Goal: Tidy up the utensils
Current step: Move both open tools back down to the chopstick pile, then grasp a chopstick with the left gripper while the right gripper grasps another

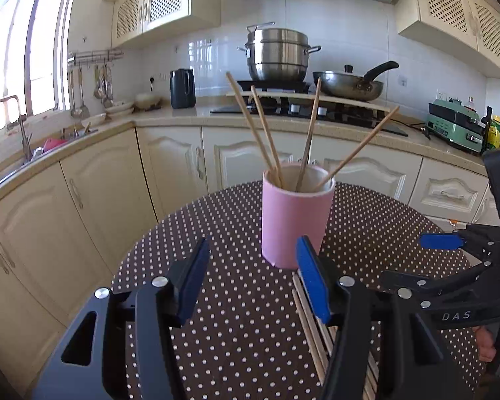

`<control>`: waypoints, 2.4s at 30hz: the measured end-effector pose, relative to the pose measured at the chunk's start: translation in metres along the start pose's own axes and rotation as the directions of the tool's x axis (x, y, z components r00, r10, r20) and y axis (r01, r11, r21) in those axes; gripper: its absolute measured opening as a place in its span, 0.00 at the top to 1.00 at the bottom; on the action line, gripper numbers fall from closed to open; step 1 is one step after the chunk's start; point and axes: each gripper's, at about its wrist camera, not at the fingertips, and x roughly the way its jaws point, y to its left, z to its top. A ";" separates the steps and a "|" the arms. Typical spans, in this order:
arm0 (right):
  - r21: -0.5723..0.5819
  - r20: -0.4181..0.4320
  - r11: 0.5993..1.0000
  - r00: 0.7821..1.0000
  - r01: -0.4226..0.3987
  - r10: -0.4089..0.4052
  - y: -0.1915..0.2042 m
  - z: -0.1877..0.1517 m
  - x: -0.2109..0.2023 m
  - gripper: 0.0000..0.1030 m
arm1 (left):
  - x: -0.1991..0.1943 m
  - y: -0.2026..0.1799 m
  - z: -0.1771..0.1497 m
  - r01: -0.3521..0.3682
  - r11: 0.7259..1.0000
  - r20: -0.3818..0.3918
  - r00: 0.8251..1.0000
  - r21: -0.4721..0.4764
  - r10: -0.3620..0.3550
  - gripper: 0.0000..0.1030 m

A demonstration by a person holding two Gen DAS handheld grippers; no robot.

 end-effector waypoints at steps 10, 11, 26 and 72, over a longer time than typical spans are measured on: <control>-0.001 -0.121 0.999 0.991 -0.050 0.050 0.011 -0.026 0.032 0.17 | 0.015 0.008 -0.024 -0.031 0.999 -0.108 0.994 -0.007 0.030 0.46; -0.009 -0.124 0.999 0.991 -0.047 0.046 0.013 -0.027 0.034 0.17 | 0.015 0.008 -0.026 -0.025 1.000 -0.118 0.993 -0.008 0.024 0.46; -0.101 -0.111 0.995 0.993 0.014 -0.025 0.040 -0.034 0.038 0.17 | 0.023 0.001 -0.043 0.054 0.998 -0.214 0.975 -0.009 -0.055 0.46; -0.092 -0.159 0.983 0.977 -0.156 0.141 0.023 -0.044 0.025 0.86 | 0.101 -0.042 -0.024 0.017 0.999 -0.612 0.791 0.040 0.011 0.43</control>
